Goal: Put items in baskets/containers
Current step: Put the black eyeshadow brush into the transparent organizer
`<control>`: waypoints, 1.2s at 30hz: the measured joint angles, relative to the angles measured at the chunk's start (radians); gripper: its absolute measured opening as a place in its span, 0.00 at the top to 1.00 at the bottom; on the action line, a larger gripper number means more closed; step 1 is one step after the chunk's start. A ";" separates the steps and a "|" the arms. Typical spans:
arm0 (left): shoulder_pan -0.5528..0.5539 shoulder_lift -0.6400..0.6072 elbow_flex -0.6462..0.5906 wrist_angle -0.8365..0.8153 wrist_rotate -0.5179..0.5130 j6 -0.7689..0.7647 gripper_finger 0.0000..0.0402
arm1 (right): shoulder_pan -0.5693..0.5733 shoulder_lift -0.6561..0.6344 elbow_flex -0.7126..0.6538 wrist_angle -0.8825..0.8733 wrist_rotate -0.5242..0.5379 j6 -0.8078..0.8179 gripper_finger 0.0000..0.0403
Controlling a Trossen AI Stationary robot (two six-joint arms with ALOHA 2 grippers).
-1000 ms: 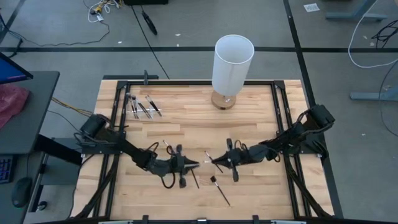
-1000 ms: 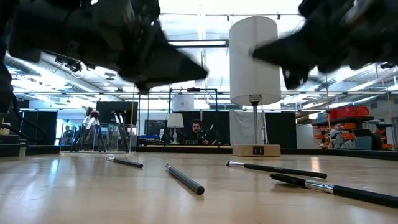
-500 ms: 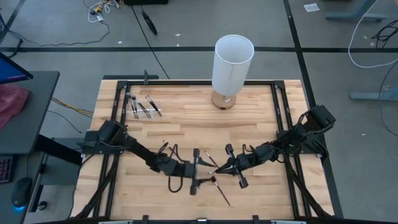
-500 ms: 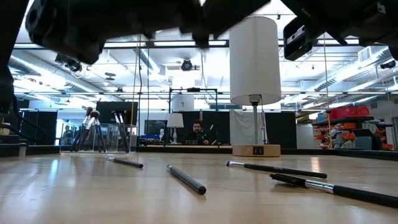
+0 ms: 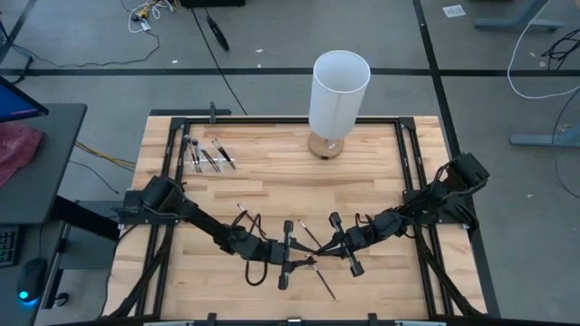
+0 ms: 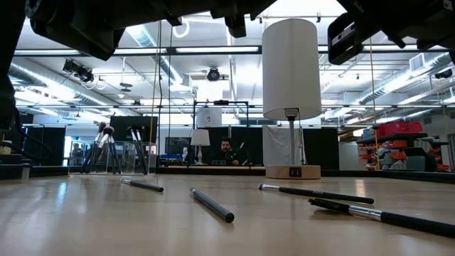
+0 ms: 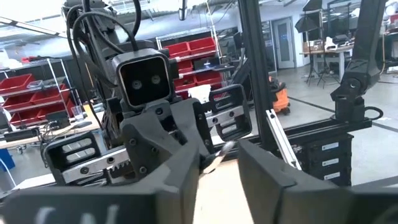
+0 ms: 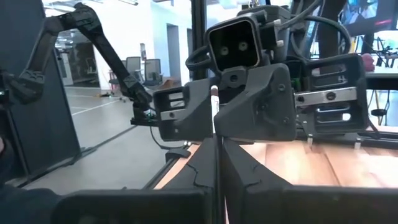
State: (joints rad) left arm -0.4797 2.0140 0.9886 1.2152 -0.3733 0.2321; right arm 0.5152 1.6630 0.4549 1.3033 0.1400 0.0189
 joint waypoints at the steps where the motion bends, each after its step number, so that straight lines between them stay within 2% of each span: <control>1: 0.000 0.000 0.000 0.000 0.000 0.000 0.76 | 0.000 0.000 0.000 0.000 -0.001 -0.001 0.98; 8: 0.000 -0.002 0.000 -0.015 -0.011 0.007 0.96 | 0.000 0.000 0.000 -0.008 -0.001 0.000 0.98; 12: -0.004 -0.002 0.000 -0.034 -0.023 0.001 0.96 | 0.000 0.000 0.000 -0.037 0.001 0.007 0.95; 16: -0.022 -0.025 -0.001 -0.135 -0.098 -0.025 0.95 | 0.000 -0.001 0.001 -0.102 0.057 0.036 0.88; 19: -0.036 -0.071 -0.001 -0.283 -0.177 -0.088 0.96 | -0.001 -0.012 0.001 -0.195 0.124 0.054 0.80; 24: -0.042 -0.167 -0.001 -0.575 -0.275 -0.295 0.94 | -0.002 -0.042 0.001 -0.386 0.224 0.130 0.69; 29: -0.041 -0.252 -0.001 -0.870 -0.434 -0.502 0.94 | -0.001 -0.051 0.001 -0.450 0.222 0.183 0.63; 33: -0.031 -0.339 -0.001 -1.142 -0.488 -0.673 0.95 | -0.002 -0.051 0.001 -0.450 0.222 0.183 0.62; 36: -0.020 -0.418 -0.001 -1.407 -0.541 -0.835 0.94 | -0.002 -0.051 0.001 -0.448 0.222 0.183 0.63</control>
State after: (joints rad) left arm -0.4993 1.5956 0.9878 -0.1915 -0.9143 -0.6027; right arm 0.5137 1.6115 0.4557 0.8555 0.3619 0.2016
